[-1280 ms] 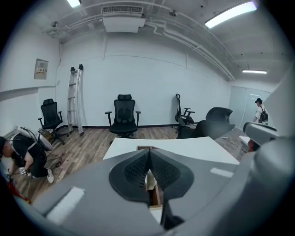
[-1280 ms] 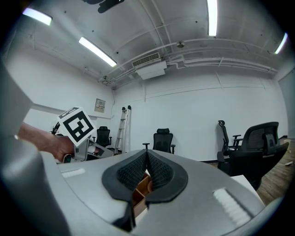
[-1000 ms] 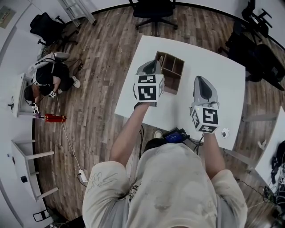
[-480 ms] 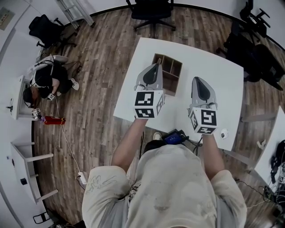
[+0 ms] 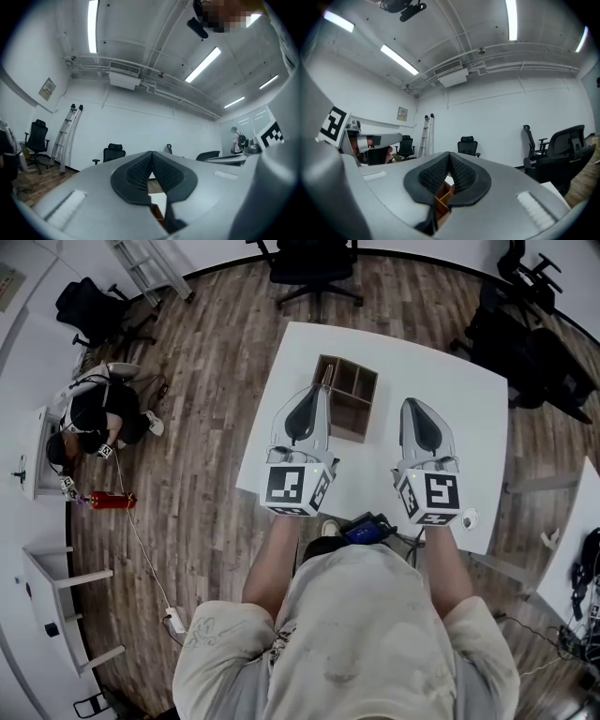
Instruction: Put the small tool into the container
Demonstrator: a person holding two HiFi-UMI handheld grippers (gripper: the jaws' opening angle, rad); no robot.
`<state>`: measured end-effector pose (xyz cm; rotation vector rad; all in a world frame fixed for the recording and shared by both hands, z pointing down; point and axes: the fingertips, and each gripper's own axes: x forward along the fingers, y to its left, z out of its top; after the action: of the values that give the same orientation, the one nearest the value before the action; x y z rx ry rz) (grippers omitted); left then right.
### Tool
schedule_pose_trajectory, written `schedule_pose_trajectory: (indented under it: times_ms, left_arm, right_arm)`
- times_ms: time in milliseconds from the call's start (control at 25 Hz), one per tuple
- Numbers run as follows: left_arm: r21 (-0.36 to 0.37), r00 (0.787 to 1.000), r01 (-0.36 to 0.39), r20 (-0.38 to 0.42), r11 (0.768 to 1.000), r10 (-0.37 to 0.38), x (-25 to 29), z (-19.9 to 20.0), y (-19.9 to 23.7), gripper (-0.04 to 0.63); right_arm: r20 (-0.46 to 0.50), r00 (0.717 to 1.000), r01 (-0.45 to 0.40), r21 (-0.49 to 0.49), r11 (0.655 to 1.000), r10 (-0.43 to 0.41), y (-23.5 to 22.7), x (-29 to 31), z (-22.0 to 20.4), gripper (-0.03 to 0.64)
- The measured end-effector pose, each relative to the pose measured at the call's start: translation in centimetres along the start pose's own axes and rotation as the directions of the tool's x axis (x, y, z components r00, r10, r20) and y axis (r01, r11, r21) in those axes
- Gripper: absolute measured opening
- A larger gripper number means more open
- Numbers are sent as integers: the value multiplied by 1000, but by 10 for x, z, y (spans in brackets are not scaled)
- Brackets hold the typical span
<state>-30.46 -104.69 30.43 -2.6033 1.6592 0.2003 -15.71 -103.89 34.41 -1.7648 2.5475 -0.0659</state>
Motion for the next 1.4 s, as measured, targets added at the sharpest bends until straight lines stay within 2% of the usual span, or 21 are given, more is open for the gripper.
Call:
schedule_pose_trajectory:
  times_ms: [280,480,640,1000,1200,1400]
  left_arm:
    - [-26,993,38,112,999,-35,-33,26,-13,20]
    - [9,996,20,88,1000,-21,-47,25,-6,20]
    - [31,995,9,100,999,-12,-64,36,5,20]
    - [43,996,20,84,999,-24,-81,39,10,20]
    - [17,996,32,82,999,-33,-82,39,11,26]
    - [21,996,25,88,999,-27,-75,44,3,34]
  right_arm:
    - [45,999,-22,-5,1000,22,14,-11,22,6]
    - [51,998,-34,-38,999,36,34,-16,27,6]
    - [53,997,-49,-58,997,52,58,-20,34,5]
    - [55,997,-51,-69,996,55,79,-28,40,6]
    - [49,998,-45,-69,997,49,80,-28,38,6]
    - [52,998,-45,-63,997,48,69,-29,41,6]
